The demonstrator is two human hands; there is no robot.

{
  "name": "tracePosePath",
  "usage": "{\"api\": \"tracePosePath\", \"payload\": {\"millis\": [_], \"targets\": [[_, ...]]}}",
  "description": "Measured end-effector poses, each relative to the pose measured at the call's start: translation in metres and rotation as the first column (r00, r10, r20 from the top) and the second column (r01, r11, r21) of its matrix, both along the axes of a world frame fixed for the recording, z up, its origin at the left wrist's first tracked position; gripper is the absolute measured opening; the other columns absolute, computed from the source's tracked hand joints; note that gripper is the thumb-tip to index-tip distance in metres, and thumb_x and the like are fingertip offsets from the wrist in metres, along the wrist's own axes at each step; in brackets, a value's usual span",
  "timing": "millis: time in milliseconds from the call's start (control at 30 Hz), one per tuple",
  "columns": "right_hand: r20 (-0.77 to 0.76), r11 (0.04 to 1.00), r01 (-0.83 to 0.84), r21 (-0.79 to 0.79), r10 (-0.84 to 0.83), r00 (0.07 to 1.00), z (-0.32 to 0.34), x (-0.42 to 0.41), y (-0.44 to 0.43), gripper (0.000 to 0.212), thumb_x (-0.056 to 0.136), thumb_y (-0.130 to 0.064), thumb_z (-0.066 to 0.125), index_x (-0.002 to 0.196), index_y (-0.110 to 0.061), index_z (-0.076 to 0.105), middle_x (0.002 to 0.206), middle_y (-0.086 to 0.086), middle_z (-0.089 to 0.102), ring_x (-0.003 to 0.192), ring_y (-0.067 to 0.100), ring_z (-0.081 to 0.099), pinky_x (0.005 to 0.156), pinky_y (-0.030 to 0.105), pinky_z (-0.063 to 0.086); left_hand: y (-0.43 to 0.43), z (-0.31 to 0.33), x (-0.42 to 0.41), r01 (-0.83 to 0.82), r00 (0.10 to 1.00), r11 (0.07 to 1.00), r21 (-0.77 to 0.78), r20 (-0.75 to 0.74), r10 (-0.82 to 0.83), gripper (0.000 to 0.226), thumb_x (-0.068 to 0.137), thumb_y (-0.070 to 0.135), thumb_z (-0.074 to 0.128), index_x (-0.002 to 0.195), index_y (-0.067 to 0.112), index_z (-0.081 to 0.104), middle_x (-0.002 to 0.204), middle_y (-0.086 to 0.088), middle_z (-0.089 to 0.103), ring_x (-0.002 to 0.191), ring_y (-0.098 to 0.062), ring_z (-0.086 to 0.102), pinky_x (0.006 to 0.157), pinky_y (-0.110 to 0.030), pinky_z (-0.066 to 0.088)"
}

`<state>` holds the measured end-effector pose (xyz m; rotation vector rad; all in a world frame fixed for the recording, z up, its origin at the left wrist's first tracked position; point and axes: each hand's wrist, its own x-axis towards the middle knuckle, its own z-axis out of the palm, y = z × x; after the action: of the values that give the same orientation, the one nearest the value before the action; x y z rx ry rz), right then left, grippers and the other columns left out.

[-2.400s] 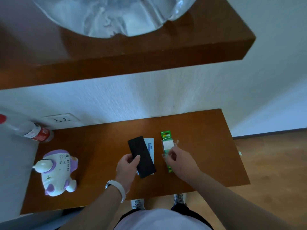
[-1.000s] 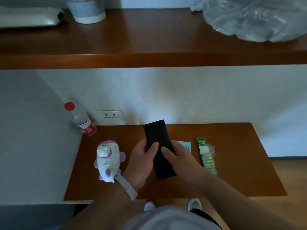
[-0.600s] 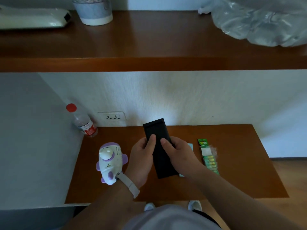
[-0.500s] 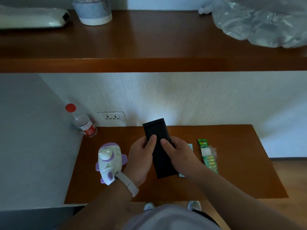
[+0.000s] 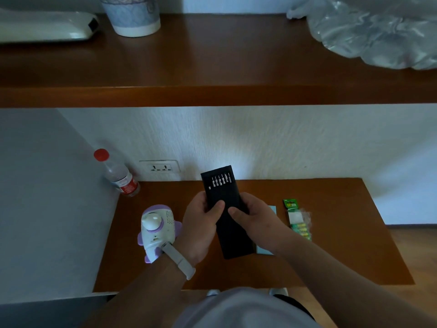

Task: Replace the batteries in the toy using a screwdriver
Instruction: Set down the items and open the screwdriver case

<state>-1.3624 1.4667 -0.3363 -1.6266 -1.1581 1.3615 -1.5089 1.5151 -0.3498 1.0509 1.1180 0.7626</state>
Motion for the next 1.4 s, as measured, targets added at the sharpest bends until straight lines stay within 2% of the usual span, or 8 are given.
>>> {"api": "tracePosePath", "payload": {"millis": [167,300,433,600,800,967,1300,1400], "targets": [[0.071,0.998,0.061,-0.016,-0.060,0.996,0.001,0.001,0.001,0.023,0.095,-0.042,0.057,0.099,-0.020,0.063,0.091,0.004,0.071,0.084,0.020,0.071,0.079,0.045,0.060,0.001,0.002,0.004,-0.063,0.994,0.996,-0.061,0.087,0.068,0.017,0.099,0.009,0.056,0.113,0.015,0.064,0.107,-0.005,0.074,0.101,-0.023,0.071,0.083,-0.041,0.056],[0.100,0.990,0.073,-0.120,-0.061,0.993,-0.005,0.005,-0.006,0.033,0.093,-0.049,0.057,0.084,-0.018,0.061,0.078,0.002,0.068,0.068,0.016,0.067,0.066,0.030,0.056,0.011,0.009,0.003,-0.138,0.972,0.985,-0.105,0.177,0.155,0.019,0.097,0.005,0.056,0.115,0.009,0.061,0.110,-0.008,0.072,0.101,-0.027,0.070,0.079,-0.041,0.057],[0.034,0.988,0.040,-0.147,-0.035,0.999,-0.011,0.008,-0.014,0.024,0.095,-0.038,0.060,0.086,-0.017,0.062,0.071,0.001,0.068,0.064,0.011,0.065,0.067,0.028,0.054,0.025,0.015,-0.001,-0.171,0.958,0.975,-0.141,0.207,0.198,0.023,0.096,0.002,0.053,0.113,0.015,0.061,0.112,-0.008,0.069,0.105,-0.027,0.067,0.079,-0.044,0.056],[0.055,0.994,0.058,-0.093,-0.053,0.997,-0.012,0.006,-0.018,0.019,0.097,-0.034,0.058,0.085,-0.020,0.060,0.069,-0.002,0.064,0.064,0.007,0.062,0.064,0.023,0.050,0.042,0.022,-0.004,-0.188,0.960,0.975,-0.115,0.189,0.207,0.019,0.101,0.023,0.054,0.116,0.019,0.065,0.111,-0.005,0.073,0.102,-0.022,0.069,0.080,-0.042,0.057],[0.049,0.996,0.081,-0.023,-0.080,0.996,-0.007,0.007,-0.023,0.019,0.098,-0.031,0.057,0.083,-0.018,0.059,0.067,-0.003,0.060,0.063,0.006,0.060,0.063,0.022,0.049,0.050,0.027,-0.001,-0.131,0.978,0.991,-0.033,0.157,0.135,0.015,0.102,0.023,0.053,0.107,0.019,0.067,0.101,-0.002,0.074,0.093,-0.017,0.071,0.068,-0.033,0.058],[0.036,0.996,0.092,0.012,-0.092,0.995,0.003,0.006,-0.022,0.020,0.098,-0.031,0.057,0.083,-0.018,0.059,0.065,-0.005,0.059,0.061,0.005,0.058,0.062,0.021,0.048,0.056,0.030,0.000,-0.143,0.969,0.988,-0.048,0.196,0.150,0.015,0.101,0.023,0.054,0.104,0.019,0.069,0.098,-0.001,0.075,0.093,-0.017,0.072,0.074,-0.036,0.058],[0.021,0.998,0.054,0.029,-0.055,0.998,0.009,0.006,-0.027,0.022,0.099,-0.031,0.055,0.081,-0.019,0.057,0.062,-0.005,0.057,0.061,0.009,0.055,0.061,0.024,0.045,0.065,0.025,-0.005,-0.181,0.951,0.978,-0.104,0.233,0.201,0.018,0.101,0.022,0.054,0.109,0.013,0.067,0.102,-0.006,0.073,0.096,-0.020,0.070,0.069,-0.032,0.058],[0.026,0.998,0.057,0.015,-0.057,0.998,0.008,0.010,-0.031,0.020,0.099,-0.031,0.055,0.083,-0.018,0.057,0.064,-0.004,0.056,0.060,0.006,0.055,0.059,0.019,0.044,0.065,0.022,0.000,-0.182,0.951,0.975,-0.124,0.228,0.207,0.021,0.101,0.022,0.055,0.114,0.009,0.066,0.105,-0.008,0.072,0.099,-0.022,0.069,0.072,-0.034,0.057]]}}
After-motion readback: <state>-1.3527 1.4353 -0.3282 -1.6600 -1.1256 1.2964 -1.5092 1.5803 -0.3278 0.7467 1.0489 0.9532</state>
